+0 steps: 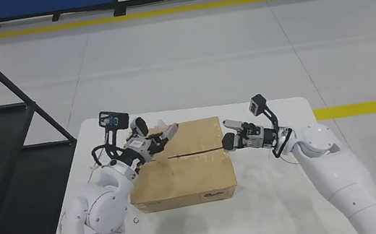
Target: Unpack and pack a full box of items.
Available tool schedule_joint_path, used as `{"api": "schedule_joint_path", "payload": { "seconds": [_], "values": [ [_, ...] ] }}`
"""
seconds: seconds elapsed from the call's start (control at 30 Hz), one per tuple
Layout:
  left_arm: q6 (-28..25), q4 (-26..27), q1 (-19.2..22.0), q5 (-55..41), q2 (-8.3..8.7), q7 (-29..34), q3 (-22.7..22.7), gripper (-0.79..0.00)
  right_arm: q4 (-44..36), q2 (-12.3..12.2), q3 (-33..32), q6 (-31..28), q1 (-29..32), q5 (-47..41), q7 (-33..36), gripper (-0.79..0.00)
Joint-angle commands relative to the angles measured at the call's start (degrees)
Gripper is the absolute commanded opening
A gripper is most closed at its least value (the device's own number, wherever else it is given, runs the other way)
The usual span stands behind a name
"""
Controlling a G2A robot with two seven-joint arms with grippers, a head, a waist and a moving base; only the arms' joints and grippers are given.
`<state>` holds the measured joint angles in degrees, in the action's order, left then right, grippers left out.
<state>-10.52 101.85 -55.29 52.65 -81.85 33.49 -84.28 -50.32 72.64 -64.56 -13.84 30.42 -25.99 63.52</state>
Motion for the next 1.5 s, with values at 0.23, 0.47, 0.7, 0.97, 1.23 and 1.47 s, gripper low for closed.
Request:
{"api": "schedule_joint_path", "payload": {
  "seconds": [0.23, 0.47, 0.7, 0.97, 1.23, 1.47],
  "values": [
    [2.6, -4.4, 3.8, -0.9, 0.63, 2.7, -1.1, 0.000, 0.2, 0.1, 0.3, 0.1, -0.2, -0.2, -0.1, 0.000],
    [-3.2, -7.2, 3.5, -3.1, 1.30, 5.9, 0.1, 0.000, 1.1, 0.2, 0.5, -0.2, -0.4, -0.5, -0.2, 0.000],
    [-6.0, -9.0, 4.2, -5.8, 1.78, 8.7, 1.8, 0.000, 1.6, 0.2, 0.3, -1.5, -0.6, -0.7, 0.3, 0.000],
    [-4.7, -11.2, 5.7, -5.5, 2.01, 7.3, 4.1, 0.000, -2.2, -0.4, 0.4, -10.1, 1.7, 2.6, 4.5, 0.000],
    [-2.7, -12.9, 6.7, -4.9, 2.13, 5.1, 6.0, 0.000, -8.5, -1.0, 0.5, -18.2, 5.3, 7.5, 1.6, 0.000],
    [-2.3, -13.5, 6.9, -5.8, 2.46, 4.3, 6.1, 0.000, -17.1, -1.3, -2.0, -22.5, 12.1, 15.7, -18.5, 0.000]
  ]
}}
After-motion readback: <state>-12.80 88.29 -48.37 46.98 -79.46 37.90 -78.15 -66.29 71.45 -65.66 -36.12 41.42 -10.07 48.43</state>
